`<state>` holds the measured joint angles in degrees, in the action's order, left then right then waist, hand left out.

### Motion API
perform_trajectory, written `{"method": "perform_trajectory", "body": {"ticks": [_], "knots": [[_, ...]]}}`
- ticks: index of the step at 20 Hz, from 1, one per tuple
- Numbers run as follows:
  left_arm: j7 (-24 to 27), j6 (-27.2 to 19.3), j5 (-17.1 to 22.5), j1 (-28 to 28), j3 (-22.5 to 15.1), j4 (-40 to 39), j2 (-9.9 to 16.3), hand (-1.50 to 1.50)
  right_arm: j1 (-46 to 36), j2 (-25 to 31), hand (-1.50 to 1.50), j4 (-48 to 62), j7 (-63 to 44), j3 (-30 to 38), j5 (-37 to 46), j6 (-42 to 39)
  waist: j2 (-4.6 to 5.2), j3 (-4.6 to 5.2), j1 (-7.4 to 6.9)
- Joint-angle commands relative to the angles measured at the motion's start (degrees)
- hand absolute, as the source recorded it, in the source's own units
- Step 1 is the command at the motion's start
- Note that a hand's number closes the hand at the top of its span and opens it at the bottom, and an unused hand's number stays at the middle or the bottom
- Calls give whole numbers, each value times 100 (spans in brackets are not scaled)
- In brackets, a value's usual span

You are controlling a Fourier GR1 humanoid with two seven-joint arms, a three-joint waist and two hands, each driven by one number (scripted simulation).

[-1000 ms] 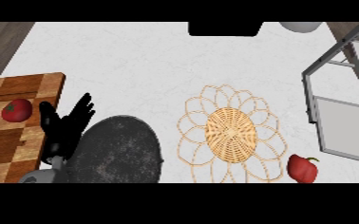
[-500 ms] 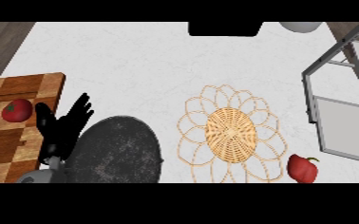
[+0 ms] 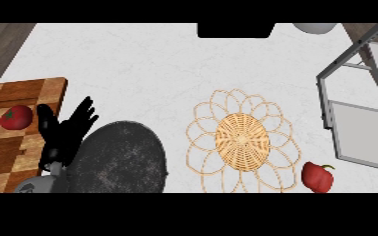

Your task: Pick the sweet potato from the placemat and place it in the tiered shelf

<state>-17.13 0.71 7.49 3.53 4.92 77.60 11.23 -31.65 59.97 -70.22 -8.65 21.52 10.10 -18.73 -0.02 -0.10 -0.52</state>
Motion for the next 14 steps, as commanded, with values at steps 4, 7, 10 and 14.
{"method": "perform_trajectory", "body": {"ticks": [4,7,10,14], "knots": [[31,-11,-30,-66,20,-21,-102,0,-134,467,150,505,415,31,282,-386,10,11,13],[-127,-106,-169,-117,-162,222,-190,0,-370,-188,150,497,-69,143,64,105,11,10,-15],[-58,-41,-121,-320,-165,213,-236,0,-473,-238,-150,860,-244,583,-218,265,6,8,-7],[310,185,-20,-153,113,-261,-31,0,-818,-405,-150,516,-940,781,-729,187,-7,16,64]]}}
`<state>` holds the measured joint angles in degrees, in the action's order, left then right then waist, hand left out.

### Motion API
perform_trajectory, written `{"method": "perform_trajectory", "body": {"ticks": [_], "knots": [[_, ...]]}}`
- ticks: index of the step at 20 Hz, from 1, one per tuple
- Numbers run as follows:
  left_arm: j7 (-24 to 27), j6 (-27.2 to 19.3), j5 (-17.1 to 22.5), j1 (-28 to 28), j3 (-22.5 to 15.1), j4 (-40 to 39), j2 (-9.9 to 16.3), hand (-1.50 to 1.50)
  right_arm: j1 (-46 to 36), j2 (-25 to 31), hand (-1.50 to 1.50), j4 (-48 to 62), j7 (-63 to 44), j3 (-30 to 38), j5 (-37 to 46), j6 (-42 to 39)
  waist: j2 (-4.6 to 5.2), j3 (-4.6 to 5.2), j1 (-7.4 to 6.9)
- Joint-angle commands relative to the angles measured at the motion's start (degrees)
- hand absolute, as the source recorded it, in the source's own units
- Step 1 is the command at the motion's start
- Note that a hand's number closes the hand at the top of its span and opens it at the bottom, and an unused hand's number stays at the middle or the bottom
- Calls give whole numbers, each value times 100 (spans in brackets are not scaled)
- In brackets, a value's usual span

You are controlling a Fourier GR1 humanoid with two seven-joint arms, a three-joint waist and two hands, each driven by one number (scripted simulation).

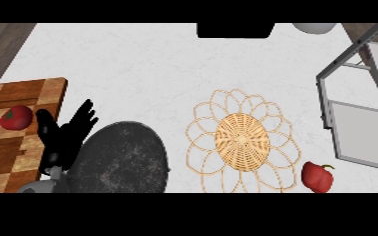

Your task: Pick the sweet potato from the placemat and place it in the tiered shelf

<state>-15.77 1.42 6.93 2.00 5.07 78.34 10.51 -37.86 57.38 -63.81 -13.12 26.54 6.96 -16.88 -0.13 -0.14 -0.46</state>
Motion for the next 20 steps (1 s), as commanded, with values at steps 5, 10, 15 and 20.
{"method": "perform_trajectory", "body": {"ticks": [5,10,15,20], "knots": [[-1,-54,-60,311,90,-438,-12,0,-514,-74,-150,546,-493,793,-988,-50,25,17,36],[-175,-33,-21,126,69,-119,-10,0,-483,-52,-150,519,-820,1338,-1385,359,6,14,51],[-151,42,19,178,167,-217,77,0,-370,659,-150,929,-645,1660,-1106,791,11,14,78],[-31,112,-25,-49,-31,0,-76,0,-617,1414,-150,2327,-488,2052,-1027,1111,46,7,-19]]}}
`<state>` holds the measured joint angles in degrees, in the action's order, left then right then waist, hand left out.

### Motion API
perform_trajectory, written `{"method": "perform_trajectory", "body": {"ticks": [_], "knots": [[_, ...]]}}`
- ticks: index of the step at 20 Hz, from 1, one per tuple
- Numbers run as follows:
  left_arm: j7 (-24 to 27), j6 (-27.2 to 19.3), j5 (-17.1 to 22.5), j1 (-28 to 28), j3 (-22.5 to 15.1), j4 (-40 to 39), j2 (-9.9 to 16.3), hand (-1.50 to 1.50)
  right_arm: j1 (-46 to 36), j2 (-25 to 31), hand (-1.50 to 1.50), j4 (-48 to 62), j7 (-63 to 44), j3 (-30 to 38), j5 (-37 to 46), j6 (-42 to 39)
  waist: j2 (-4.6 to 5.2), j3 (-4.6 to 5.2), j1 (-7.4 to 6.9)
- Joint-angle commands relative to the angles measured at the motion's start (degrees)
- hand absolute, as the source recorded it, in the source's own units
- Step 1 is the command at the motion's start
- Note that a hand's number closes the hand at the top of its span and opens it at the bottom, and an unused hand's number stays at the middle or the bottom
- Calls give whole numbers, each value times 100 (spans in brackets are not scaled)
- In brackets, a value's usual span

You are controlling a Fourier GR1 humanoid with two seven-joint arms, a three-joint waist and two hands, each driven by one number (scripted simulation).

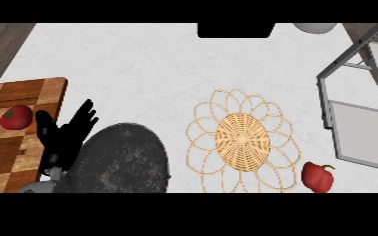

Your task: Pick the sweet potato from the placemat and place it in the tiered shelf

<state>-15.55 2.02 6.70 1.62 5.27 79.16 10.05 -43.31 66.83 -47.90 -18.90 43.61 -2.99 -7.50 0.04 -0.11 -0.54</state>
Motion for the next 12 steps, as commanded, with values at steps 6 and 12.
{"method": "perform_trajectory", "body": {"ticks": [6,12], "knots": [[-32,45,35,-42,114,-244,35,0,601,1065,-150,1917,815,1146,-437,-459,11,-3,82],[-117,-45,27,114,146,-202,6,0,1201,1571,-150,2950,1625,1458,-592,-1521,13,-21,123]]}}
